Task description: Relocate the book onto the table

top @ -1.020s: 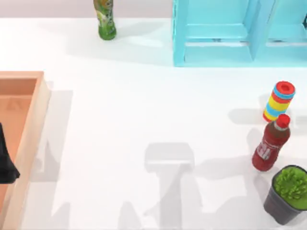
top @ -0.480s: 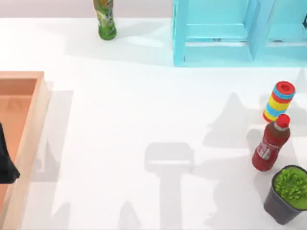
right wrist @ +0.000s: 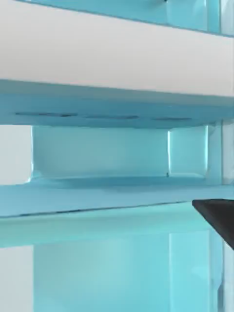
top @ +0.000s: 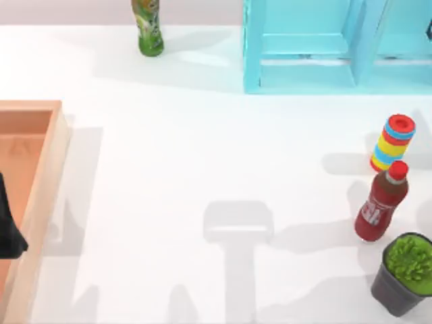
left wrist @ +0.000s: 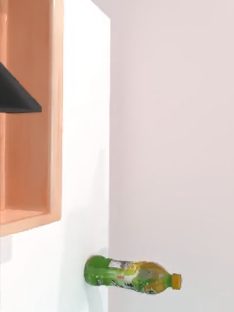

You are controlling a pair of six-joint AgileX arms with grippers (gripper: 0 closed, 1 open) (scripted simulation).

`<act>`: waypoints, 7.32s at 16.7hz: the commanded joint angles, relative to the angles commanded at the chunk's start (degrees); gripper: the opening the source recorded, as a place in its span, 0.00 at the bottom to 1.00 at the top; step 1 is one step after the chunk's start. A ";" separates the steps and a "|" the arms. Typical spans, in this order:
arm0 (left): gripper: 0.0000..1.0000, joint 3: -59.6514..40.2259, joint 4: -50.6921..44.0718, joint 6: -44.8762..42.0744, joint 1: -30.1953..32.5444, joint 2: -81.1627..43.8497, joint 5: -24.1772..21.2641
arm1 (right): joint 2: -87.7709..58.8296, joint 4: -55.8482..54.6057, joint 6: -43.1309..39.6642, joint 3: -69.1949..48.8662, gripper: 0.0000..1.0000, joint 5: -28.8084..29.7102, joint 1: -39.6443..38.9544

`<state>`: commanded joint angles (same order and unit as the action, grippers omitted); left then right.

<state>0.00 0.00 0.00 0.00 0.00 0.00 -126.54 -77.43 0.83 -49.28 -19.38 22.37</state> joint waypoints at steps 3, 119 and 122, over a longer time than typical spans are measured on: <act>1.00 0.00 0.00 0.00 0.00 0.00 0.00 | -3.90 -2.49 0.03 -1.38 1.00 -0.55 1.22; 1.00 0.00 0.00 0.00 0.00 0.00 0.00 | 16.93 42.66 -64.30 2.06 0.00 74.43 -92.37; 1.00 0.00 0.00 0.00 0.00 0.00 0.00 | 14.25 39.10 -64.25 2.88 0.00 74.45 -92.33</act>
<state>0.00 0.00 0.00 0.00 0.00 0.00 -112.29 -38.33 -63.42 -46.39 55.07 -69.96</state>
